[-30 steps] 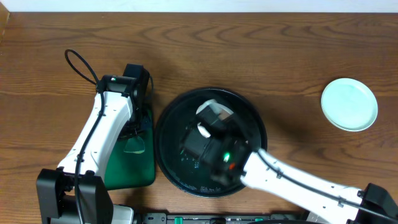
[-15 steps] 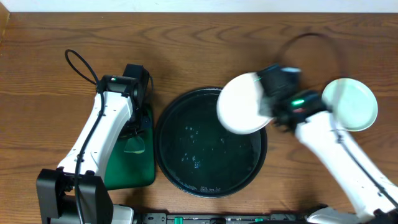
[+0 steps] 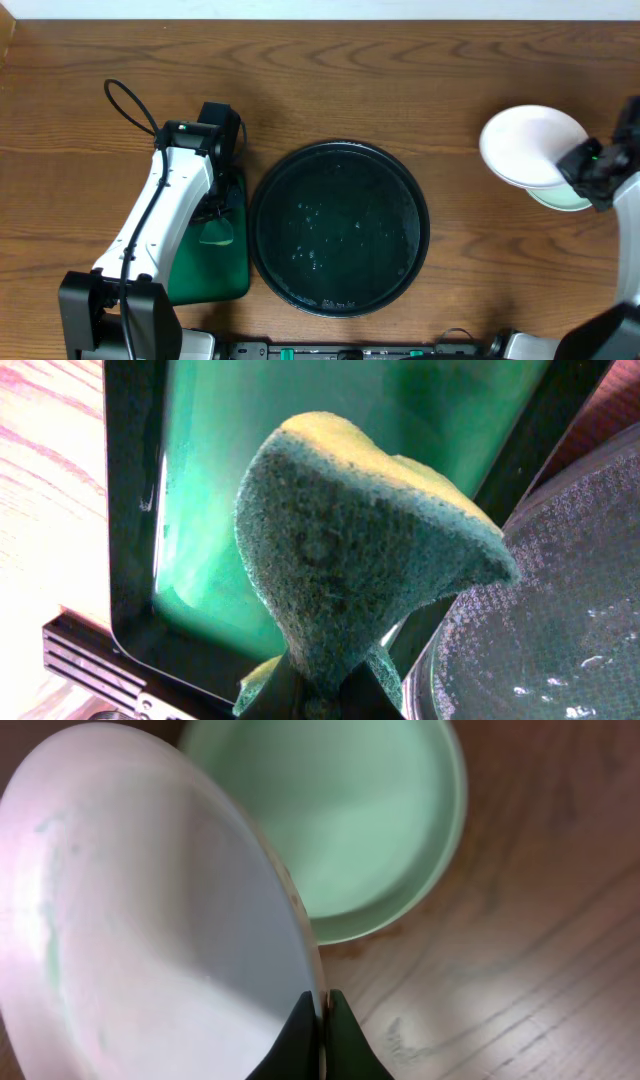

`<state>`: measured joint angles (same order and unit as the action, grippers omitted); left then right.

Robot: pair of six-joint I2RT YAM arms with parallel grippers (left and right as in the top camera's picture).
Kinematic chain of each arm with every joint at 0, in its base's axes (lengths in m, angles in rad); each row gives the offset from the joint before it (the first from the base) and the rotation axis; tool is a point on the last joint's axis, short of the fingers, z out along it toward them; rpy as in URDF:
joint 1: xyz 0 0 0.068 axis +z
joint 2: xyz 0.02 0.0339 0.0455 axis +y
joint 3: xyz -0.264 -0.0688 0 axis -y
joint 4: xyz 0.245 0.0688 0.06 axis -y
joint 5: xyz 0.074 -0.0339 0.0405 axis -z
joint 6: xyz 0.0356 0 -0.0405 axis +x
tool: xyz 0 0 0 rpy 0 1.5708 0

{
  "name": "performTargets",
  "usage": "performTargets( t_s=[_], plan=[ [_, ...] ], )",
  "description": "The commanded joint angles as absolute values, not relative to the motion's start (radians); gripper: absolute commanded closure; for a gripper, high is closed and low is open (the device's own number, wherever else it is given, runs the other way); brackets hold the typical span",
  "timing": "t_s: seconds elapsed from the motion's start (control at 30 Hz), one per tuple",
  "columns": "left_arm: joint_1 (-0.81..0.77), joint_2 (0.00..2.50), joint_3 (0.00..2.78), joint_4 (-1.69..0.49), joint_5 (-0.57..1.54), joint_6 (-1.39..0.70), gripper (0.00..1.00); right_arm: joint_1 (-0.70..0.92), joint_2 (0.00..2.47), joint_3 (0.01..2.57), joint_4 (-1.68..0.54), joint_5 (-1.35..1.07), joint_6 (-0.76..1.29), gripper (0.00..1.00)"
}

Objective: Clean dirty plates on tray and stack at the side
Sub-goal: 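Carry the white plate right and stack it on the cleaned plates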

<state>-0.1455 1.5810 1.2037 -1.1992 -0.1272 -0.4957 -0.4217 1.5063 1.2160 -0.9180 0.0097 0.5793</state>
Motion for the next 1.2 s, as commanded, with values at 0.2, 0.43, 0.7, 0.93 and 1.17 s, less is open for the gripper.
performTargets(
  t_s=[0.2,0.43,0.7,0.93,1.17],
  plan=[
    [-0.141,1.575,1.198,-1.202,-0.139,-0.483,0.93,-0.560,1.684,1.230,-0.849,-0.050,0.543,0.99],
    [-0.141,1.575,1.198,-1.202,-0.139,-0.483,0.93,-0.605,1.733,1.230,-0.777,-0.030,0.556,0.99],
    [-0.141,1.575,1.198,-1.201,-0.139,-0.483,0.93,-0.645,1.808,1.230,-0.768,0.028,0.639,0.99],
    [-0.141,1.575,1.198,-1.201,-0.139,-0.483,0.93,-0.665,1.870,1.230,-0.751,0.004,0.622,0.99],
    [-0.141,1.575,1.198,-1.194,-0.139,-0.483,0.93,-0.639,1.870,1.230,-0.713,-0.088,0.597,0.09]
  ],
)
